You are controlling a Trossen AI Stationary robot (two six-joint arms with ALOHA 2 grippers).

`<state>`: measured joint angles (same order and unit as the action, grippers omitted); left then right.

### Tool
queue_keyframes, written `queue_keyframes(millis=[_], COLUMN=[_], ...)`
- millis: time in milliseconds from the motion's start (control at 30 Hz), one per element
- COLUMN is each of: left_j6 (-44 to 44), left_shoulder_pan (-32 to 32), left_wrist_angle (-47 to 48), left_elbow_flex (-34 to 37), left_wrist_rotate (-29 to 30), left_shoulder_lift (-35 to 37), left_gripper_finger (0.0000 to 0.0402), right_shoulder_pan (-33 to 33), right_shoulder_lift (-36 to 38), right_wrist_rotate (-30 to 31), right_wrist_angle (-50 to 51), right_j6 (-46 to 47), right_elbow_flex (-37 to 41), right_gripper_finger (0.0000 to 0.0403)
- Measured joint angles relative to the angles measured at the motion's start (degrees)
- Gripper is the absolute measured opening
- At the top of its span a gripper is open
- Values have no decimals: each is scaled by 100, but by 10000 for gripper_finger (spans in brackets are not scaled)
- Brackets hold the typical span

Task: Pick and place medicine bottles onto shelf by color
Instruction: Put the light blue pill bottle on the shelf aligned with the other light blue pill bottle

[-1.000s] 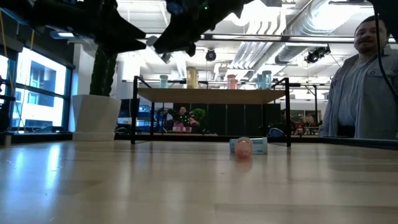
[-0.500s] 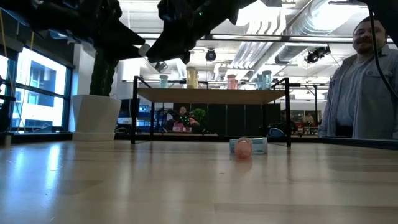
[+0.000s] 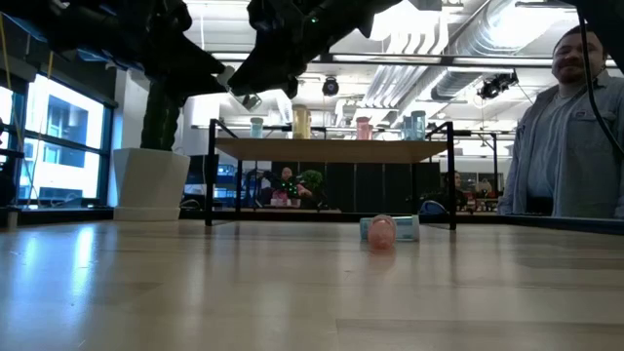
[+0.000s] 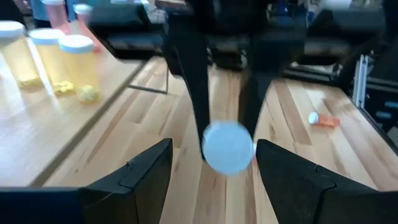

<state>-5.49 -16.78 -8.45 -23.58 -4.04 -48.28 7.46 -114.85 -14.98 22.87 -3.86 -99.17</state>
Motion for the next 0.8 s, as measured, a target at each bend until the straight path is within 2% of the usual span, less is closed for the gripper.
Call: queue_keyframes(millis=[167,600,800], left_j6=[25,14,14], left_shoulder_pan=[-9,-11,-11], left_wrist_angle=[13,-183,-183], left_elbow_flex=[7,7,7], left_wrist_rotate=[-152,1,13], left_shoulder_lift=[-2,0,5], left_gripper_finger=[223,223,205], right_shoulder_pan=[0,0,0], right_shoulder_lift=[19,18,18], right_wrist_rotate=[0,-212,-212], right_wrist_angle=[1,-245,-260], right_j6=[-4,-107,-107], right_elbow_flex=[-9,-9,-9], right_gripper_finger=[68,68,68])
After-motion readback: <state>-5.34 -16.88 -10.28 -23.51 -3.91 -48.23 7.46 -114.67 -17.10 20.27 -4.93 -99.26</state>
